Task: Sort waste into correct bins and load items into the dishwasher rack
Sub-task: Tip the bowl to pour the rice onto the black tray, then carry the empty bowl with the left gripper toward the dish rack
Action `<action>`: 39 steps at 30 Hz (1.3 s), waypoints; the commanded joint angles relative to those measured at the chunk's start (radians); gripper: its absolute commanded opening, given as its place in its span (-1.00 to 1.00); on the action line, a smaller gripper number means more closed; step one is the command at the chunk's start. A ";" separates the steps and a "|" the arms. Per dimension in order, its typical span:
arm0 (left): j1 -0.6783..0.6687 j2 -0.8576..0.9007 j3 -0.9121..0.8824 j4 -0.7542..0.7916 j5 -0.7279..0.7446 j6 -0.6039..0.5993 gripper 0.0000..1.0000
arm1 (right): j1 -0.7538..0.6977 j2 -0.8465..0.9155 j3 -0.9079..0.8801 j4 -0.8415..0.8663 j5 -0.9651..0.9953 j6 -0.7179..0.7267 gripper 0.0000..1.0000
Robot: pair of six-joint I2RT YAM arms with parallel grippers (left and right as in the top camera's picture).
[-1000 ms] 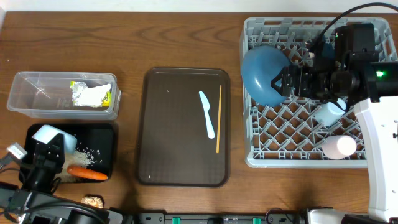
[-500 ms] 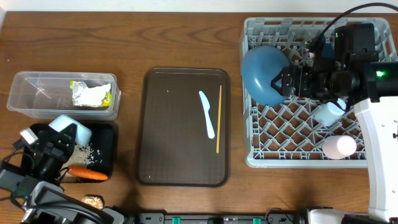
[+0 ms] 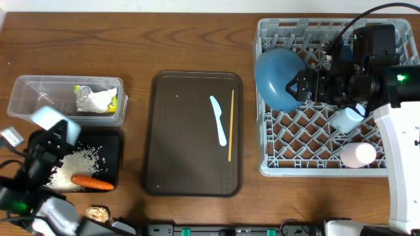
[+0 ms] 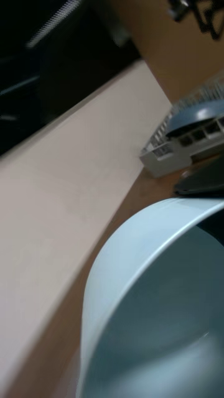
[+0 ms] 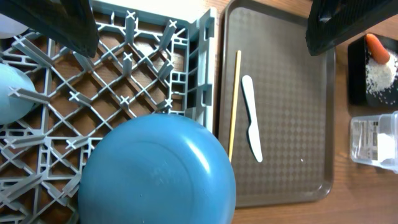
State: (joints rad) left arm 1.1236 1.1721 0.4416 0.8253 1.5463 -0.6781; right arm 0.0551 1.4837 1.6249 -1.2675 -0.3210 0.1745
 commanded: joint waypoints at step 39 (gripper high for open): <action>-1.876 0.352 0.157 0.612 -0.883 -0.032 -0.88 | -0.220 0.005 -0.003 0.046 -0.019 0.138 0.98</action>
State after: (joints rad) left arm -0.7242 1.4765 0.5755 1.3743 0.7860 -0.7555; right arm -0.1570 1.4837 1.6238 -1.2137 -0.3439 0.3042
